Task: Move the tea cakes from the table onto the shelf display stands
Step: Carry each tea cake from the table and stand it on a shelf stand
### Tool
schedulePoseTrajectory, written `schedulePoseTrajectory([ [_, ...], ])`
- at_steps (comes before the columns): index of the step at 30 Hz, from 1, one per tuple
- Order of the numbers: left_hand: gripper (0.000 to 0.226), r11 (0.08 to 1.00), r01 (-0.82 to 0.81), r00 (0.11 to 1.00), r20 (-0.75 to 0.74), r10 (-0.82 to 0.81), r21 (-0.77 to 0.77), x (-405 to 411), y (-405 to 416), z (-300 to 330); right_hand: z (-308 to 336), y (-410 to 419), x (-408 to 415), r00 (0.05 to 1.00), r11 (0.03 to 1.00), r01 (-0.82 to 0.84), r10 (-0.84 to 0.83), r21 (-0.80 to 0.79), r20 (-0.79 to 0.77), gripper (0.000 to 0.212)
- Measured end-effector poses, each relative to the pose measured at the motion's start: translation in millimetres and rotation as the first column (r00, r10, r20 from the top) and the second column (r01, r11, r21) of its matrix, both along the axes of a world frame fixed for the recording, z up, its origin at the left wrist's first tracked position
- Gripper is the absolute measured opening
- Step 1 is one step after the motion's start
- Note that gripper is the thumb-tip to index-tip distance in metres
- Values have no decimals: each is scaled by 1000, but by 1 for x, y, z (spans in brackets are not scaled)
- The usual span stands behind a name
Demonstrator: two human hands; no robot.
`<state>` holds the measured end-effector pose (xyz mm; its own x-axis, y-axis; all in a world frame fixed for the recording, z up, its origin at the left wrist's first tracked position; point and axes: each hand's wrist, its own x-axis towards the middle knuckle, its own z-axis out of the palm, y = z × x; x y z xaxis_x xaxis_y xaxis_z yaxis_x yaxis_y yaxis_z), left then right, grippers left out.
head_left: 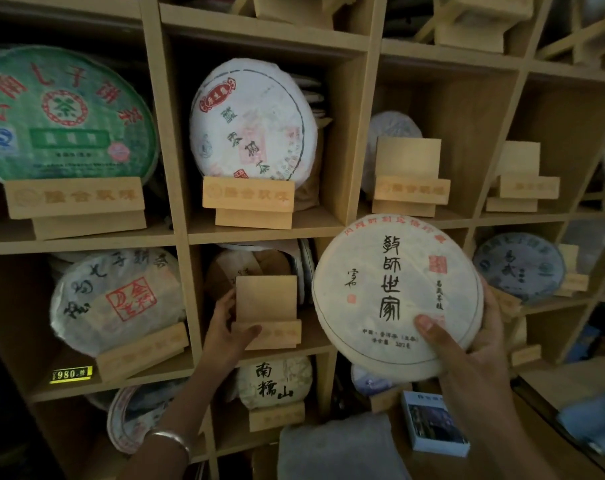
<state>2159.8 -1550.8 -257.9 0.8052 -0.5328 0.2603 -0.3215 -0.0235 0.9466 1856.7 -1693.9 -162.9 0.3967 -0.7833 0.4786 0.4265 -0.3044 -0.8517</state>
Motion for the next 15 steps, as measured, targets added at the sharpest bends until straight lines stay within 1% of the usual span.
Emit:
schedulePoseTrajectory([
  [4, 99, 997, 70, 992, -103, -67, 30, 11, -9, -7, -3, -5, 2, 999, 999, 32, -32, -17, 10, 90],
  [7, 105, 994, 38, 988, -155, -22, 101, 21, -12, -15, -6, -6, 1, 999, 999, 42, -42, -5, 7, 89],
  [10, 99, 988, 28, 985, -170, -2, 150, 29, -15, -22, -8, -6, 0, 998, 998, 55, -55, -4, 4, 89],
  [15, 93, 982, 23, 978, -208, 17, 189, 34, -18, -31, -8, -1, -3, 998, 999, 50, -50, 1, 23, 86],
])
